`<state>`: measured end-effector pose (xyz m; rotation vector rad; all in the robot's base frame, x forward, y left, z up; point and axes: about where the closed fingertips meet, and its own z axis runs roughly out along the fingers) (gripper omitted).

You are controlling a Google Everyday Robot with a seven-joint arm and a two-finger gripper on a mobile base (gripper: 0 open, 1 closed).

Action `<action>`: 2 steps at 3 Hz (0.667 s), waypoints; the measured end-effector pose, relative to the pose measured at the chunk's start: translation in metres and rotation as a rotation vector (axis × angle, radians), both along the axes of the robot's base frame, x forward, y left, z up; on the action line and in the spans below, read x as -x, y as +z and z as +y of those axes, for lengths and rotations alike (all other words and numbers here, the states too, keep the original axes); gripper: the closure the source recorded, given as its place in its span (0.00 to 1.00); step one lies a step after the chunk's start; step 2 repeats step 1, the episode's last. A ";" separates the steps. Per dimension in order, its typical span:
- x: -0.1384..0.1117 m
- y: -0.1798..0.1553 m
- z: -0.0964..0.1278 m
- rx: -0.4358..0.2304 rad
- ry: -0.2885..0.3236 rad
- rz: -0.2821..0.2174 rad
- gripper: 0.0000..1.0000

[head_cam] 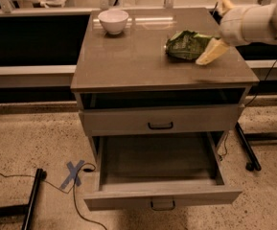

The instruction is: Pick green jalapeno chip bag from middle drawer and place on counter

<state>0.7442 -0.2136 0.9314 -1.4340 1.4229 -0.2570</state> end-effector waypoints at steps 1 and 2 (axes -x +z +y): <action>0.000 -0.002 -0.007 -0.004 -0.013 -0.004 0.00; 0.000 -0.002 -0.007 -0.004 -0.013 -0.004 0.00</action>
Offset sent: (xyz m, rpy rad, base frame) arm 0.0000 0.0000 0.0000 0.0000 0.0000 0.0000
